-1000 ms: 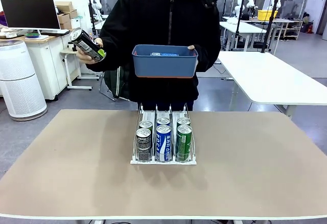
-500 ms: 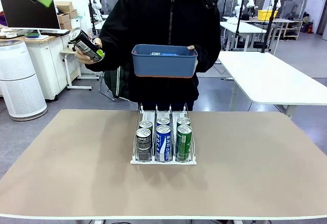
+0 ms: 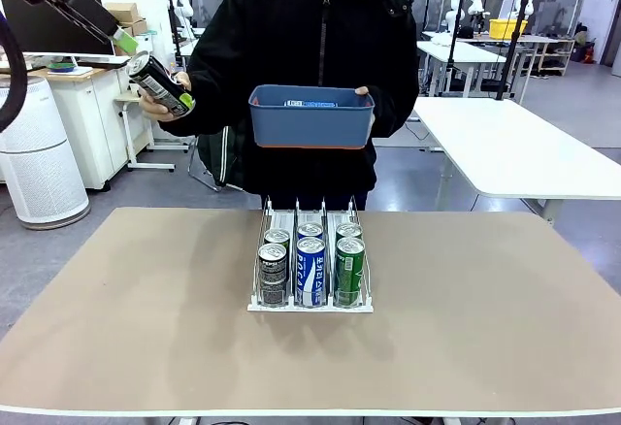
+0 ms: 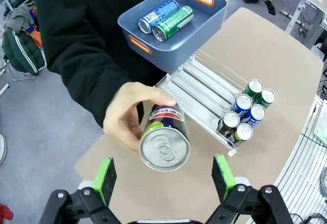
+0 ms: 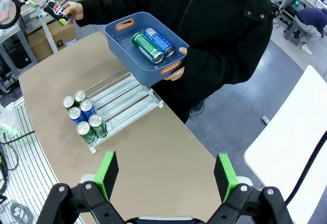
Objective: Fill the beverage cans into the dispenser.
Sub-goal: Pick up the Pepsi coke handed by the human.
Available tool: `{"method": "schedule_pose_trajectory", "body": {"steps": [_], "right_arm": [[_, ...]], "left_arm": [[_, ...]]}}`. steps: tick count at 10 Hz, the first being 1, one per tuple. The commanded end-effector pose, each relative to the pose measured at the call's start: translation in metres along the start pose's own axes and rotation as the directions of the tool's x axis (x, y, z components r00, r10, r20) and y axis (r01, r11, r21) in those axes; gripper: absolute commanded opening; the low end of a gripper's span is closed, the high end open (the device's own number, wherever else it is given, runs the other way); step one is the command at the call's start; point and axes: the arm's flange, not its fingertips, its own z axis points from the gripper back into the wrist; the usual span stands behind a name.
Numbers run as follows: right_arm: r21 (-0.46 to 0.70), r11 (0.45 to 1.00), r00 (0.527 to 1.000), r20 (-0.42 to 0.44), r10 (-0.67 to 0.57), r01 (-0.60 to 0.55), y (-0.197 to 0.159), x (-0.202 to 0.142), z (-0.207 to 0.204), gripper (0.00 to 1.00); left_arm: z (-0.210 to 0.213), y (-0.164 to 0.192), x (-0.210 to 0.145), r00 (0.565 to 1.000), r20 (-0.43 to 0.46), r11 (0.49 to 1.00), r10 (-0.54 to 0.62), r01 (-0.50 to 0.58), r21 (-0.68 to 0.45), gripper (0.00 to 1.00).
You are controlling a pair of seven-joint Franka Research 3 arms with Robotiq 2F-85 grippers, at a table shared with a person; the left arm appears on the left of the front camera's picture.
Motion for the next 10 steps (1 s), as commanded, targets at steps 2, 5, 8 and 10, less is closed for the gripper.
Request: {"method": "schedule_pose_trajectory", "body": {"steps": [2,5,8,10], "right_arm": [[-0.004,1.0,1.0,0.002,-0.002,0.002,0.0,0.0,-0.001,1.0],[-0.004,1.0,1.0,0.002,-0.002,0.002,0.0,0.0,-0.001,1.0],[-0.004,1.0,1.0,0.002,-0.002,0.002,0.0,0.0,-0.001,1.0],[-0.004,1.0,1.0,0.002,-0.002,0.002,0.0,0.0,-0.001,1.0]], "left_arm": [[-0.019,-0.009,-0.003,1.0,-0.007,1.0,-0.013,0.013,-0.014,1.0],[-0.035,-0.004,-0.001,1.0,0.011,1.0,-0.015,0.015,-0.023,1.0],[-0.047,-0.001,0.0,1.0,0.024,0.999,-0.004,0.005,-0.044,1.0],[-0.054,0.002,0.001,1.0,0.023,0.998,-0.004,0.005,-0.07,1.0]]}}
